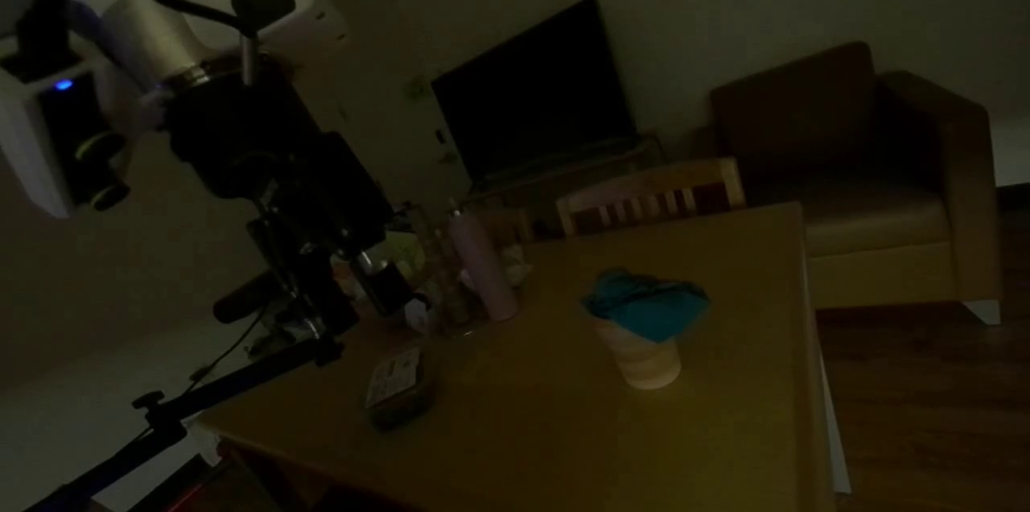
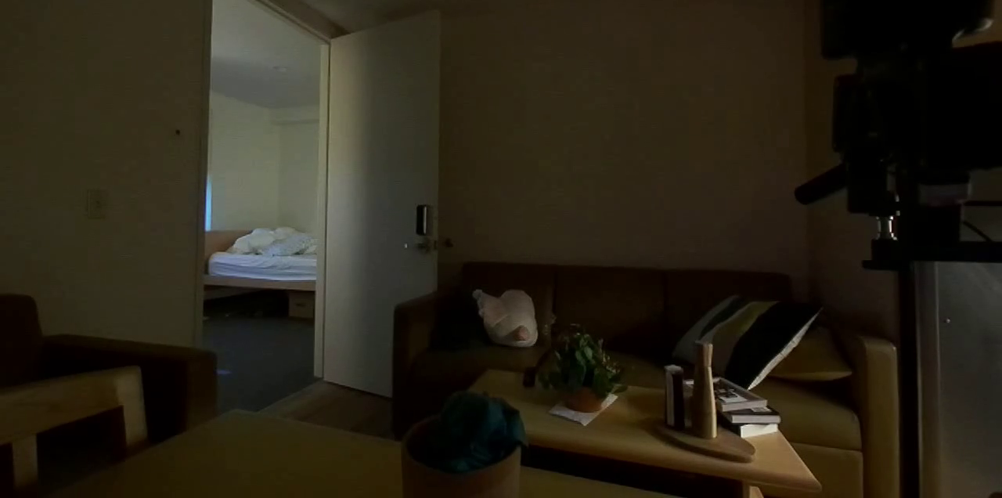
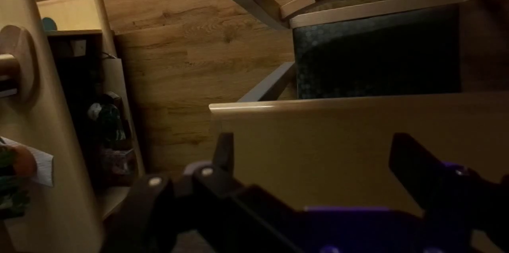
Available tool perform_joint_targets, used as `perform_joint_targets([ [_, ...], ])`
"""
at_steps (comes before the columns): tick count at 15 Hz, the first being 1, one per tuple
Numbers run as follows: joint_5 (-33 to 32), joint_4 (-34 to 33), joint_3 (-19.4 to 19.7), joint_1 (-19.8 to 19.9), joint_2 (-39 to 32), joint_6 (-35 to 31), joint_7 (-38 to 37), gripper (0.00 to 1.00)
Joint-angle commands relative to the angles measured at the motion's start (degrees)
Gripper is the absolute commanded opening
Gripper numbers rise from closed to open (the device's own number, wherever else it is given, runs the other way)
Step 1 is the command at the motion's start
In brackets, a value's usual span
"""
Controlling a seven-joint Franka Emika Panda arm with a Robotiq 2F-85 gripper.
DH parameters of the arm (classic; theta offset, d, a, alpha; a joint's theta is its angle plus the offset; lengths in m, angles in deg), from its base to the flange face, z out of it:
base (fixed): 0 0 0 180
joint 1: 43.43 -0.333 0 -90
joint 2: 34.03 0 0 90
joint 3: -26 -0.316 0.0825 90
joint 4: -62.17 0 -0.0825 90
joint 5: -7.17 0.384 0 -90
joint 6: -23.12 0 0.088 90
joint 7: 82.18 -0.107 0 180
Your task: Remove the blue cloth from the cup on the right and place it on the table
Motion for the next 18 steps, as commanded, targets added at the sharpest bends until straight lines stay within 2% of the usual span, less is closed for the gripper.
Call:
perform_joint_targets([
  [1,-0.1,-0.1,0.7,-0.7,0.0,0.2,-0.1,1.00],
  [5,-0.4,-1.3,0.6,-0.9,0.0,-0.4,0.4,1.00],
  [9,0.8,-4.1,1.1,-2.1,0.4,-3.5,6.1,1.00],
  [11,1.7,-6.8,1.2,-2.5,-0.1,-4.4,8.8,1.00],
  [18,8.4,-20.2,1.4,-3.9,-7.2,-1.0,15.0,1.00],
])
